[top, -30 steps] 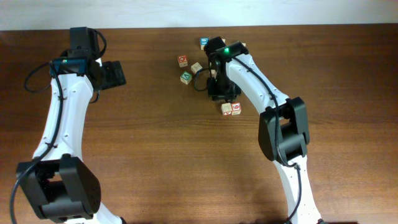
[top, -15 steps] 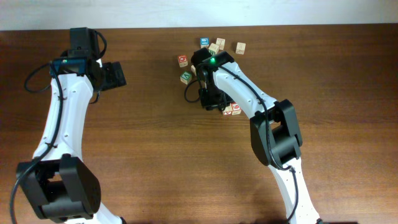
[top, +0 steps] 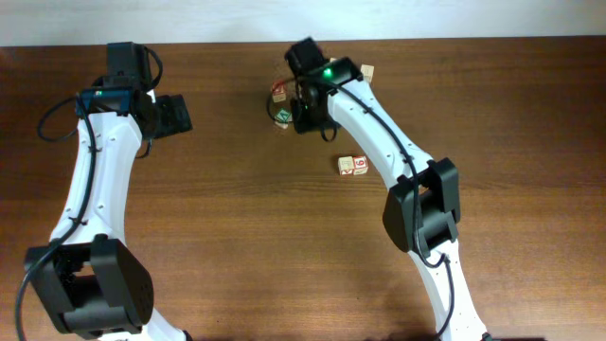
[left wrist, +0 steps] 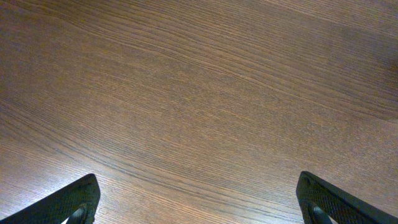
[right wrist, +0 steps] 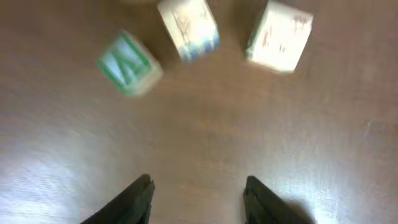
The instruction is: Rotate 4 blocks
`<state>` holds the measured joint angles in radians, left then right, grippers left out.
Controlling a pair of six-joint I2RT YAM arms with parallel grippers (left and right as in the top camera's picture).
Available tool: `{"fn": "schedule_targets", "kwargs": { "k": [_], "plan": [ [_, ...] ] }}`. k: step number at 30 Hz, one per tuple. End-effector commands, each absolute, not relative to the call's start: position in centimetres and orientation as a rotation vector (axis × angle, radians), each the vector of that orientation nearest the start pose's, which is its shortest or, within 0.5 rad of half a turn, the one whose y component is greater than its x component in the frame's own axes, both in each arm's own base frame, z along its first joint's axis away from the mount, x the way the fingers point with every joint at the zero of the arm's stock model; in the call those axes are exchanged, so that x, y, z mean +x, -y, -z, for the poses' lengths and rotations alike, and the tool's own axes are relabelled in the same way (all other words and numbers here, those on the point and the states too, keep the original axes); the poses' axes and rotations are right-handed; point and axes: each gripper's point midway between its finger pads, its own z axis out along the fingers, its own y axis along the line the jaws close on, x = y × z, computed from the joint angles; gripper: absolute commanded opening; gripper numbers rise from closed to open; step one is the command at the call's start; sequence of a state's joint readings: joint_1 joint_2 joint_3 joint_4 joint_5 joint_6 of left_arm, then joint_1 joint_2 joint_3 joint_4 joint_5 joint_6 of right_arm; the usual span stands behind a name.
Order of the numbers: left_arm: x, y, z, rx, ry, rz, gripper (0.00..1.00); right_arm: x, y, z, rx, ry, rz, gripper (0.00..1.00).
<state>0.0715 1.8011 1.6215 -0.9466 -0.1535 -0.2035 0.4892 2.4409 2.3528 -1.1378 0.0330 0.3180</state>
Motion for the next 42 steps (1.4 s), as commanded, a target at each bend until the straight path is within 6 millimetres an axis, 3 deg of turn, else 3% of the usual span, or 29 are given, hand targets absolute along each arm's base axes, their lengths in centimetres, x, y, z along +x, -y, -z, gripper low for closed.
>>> {"fn": "schedule_targets", "kwargs": {
  "k": [1, 3, 6, 9, 12, 16, 22, 31, 40, 42],
  "plan": [
    [43.7, -5.7, -16.9, -0.430, -2.640, -0.151, 0.99, 52.0, -24.5, -12.5, -0.155, -2.691, -0.201, 0.53],
    [43.7, -5.7, -16.9, -0.430, -2.640, -0.151, 0.99, 53.8, -22.3, -14.4, -0.089, -2.642, -0.209, 0.55],
    [43.7, -5.7, -16.9, -0.429, -2.640, -0.150, 0.99, 54.9, -20.7, -14.5, -0.046, -2.622, -0.206, 0.55],
    [43.7, -5.6, -16.9, -0.429, -2.641, -0.146, 0.99, 56.4, -21.6, -13.3, -0.027, -2.579, -0.211, 0.49],
    [43.7, -5.6, -16.9, -0.428, -2.642, -0.147, 0.99, 57.5, -21.1, -10.1, 0.067, -2.583, -0.136, 0.48],
    [43.7, -5.6, -16.9, -0.428, -2.641, -0.147, 0.99, 57.7, -21.2, -5.7, 0.097, -2.635, -0.111, 0.48],
    [43.7, -5.6, -16.9, -0.428, -2.642, -0.147, 0.99, 58.3, -21.1, -2.6, 0.151, -2.643, -0.094, 0.43],
    [43.7, -5.6, -16.9, -0.428, -2.641, -0.147, 0.99, 58.6, -21.7, -2.2, 0.172, -2.625, -0.118, 0.43],
    [43.7, -5.6, -16.9, -0.428, -2.643, -0.147, 0.99, 58.0, -21.5, 0.1, 0.170, -2.655, -0.101, 0.43],
    [43.7, -5.6, -16.9, -0.429, -2.645, -0.148, 0.99, 57.8, -21.4, 0.3, 0.169, -2.665, -0.094, 0.37]
  ]
}}
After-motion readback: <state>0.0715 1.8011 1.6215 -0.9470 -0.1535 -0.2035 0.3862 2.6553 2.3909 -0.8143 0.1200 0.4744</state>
